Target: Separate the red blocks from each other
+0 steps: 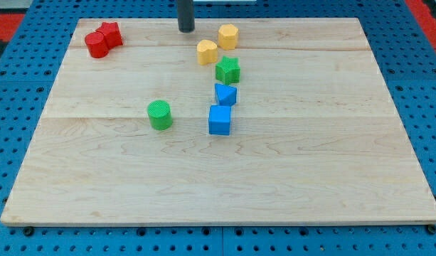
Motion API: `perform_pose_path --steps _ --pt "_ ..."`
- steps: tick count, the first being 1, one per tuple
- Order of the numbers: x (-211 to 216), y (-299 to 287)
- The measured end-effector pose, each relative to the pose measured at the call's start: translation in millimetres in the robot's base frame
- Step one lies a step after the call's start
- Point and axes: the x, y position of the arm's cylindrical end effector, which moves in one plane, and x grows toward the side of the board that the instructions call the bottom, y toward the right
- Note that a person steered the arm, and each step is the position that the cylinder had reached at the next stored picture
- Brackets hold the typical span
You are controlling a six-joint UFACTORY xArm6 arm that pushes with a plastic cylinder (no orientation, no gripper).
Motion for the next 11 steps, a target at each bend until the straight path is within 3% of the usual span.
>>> perform_pose_path --steps 3,4,7,10,11 --pt "-4.9 -140.2" --pt "25.5 -166.6" --pt "103.6 -152.7" --pt "193.0 -91.0" --pt "189.7 -116.9"
